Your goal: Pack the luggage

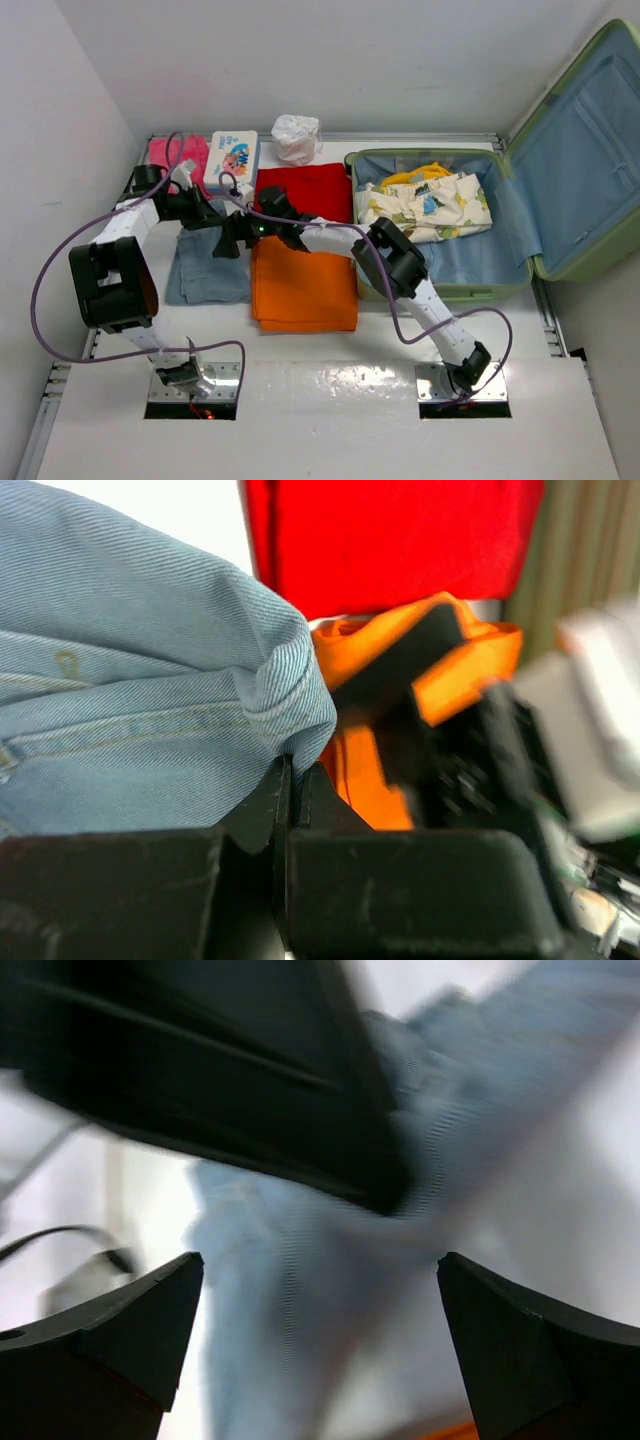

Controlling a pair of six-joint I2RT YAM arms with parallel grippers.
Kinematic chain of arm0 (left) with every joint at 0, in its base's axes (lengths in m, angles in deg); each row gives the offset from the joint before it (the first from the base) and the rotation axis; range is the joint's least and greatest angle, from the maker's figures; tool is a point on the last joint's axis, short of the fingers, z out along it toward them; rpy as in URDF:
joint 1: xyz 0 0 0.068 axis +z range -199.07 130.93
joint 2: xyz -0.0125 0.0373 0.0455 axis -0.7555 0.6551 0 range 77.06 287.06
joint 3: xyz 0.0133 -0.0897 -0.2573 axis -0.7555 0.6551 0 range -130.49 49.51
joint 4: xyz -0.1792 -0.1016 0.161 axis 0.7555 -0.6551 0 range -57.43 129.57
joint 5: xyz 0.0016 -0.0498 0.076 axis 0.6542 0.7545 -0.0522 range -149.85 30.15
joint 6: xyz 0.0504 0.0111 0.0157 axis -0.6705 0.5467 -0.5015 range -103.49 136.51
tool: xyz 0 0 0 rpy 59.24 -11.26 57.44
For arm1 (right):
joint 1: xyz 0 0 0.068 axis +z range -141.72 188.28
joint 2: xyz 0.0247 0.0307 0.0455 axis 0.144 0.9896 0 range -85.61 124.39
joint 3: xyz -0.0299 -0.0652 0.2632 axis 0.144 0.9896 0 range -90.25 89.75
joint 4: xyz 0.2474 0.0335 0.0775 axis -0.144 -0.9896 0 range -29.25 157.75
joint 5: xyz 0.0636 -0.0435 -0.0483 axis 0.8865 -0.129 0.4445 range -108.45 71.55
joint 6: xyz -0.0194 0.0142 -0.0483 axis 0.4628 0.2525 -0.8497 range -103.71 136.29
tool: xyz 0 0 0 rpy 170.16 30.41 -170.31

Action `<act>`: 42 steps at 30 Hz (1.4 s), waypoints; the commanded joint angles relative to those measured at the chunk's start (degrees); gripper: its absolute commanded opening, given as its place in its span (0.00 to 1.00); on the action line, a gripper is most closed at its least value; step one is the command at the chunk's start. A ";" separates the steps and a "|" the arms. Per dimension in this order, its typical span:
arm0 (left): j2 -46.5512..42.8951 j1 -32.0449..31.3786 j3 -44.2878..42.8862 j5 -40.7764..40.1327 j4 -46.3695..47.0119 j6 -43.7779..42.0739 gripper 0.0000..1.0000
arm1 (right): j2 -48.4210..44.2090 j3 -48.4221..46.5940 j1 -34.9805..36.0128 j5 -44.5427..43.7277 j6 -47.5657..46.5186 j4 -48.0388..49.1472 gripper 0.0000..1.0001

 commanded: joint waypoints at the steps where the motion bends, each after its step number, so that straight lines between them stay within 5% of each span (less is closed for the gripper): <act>1: -0.33 0.35 -2.35 6.94 -0.68 -1.55 0.00 | 1.63 -1.28 0.56 -7.96 -3.50 3.51 0.99; 5: -0.33 0.35 -0.95 9.15 -0.69 -1.02 0.00 | 2.43 -1.54 0.56 -15.86 -3.59 4.39 0.96; 8: -0.86 0.35 -0.33 9.67 -0.69 -1.02 0.00 | 2.52 -1.46 0.64 -16.50 -3.58 6.32 0.81; 11: -0.86 0.35 -0.33 9.15 -0.69 -1.02 0.05 | 2.43 -1.89 0.30 -13.62 -2.01 10.27 0.53; 12: -1.38 0.87 -0.33 9.15 -0.69 -1.02 0.23 | 2.51 -2.24 0.55 -13.34 -0.70 10.37 0.08; 13: -1.38 0.87 -0.33 9.15 -0.69 -1.02 0.45 | 2.25 -3.03 0.47 -14.38 0.79 10.54 0.00; 14: -1.99 1.57 -0.33 8.54 -0.69 -1.02 0.75 | 1.90 -3.21 0.38 -14.56 1.42 10.28 0.00; 15: -2.70 2.19 -0.33 8.01 -0.69 -1.63 0.87 | 0.94 -3.56 0.29 -14.48 2.03 9.41 0.00; 17: -4.36 4.38 -2.17 5.30 1.06 0.12 0.93 | -0.90 -3.66 -1.11 -11.41 4.66 8.96 0.00; 26: -6.13 10.72 -7.28 3.18 5.03 1.10 0.95 | -20.66 10.82 -12.52 6.69 19.00 2.21 0.00; 32: -7.27 10.72 -3.50 1.41 7.74 0.56 0.95 | -33.07 18.92 -22.53 20.49 19.10 -21.41 0.00; 38: -7.27 10.10 -1.82 0.18 9.95 -0.14 0.95 | -37.22 24.91 -35.82 24.89 2.69 -55.19 0.00; 42: -7.27 10.10 -2.35 0.18 9.95 -1.19 0.95 | -36.25 24.39 -43.81 18.76 -14.10 -71.11 0.00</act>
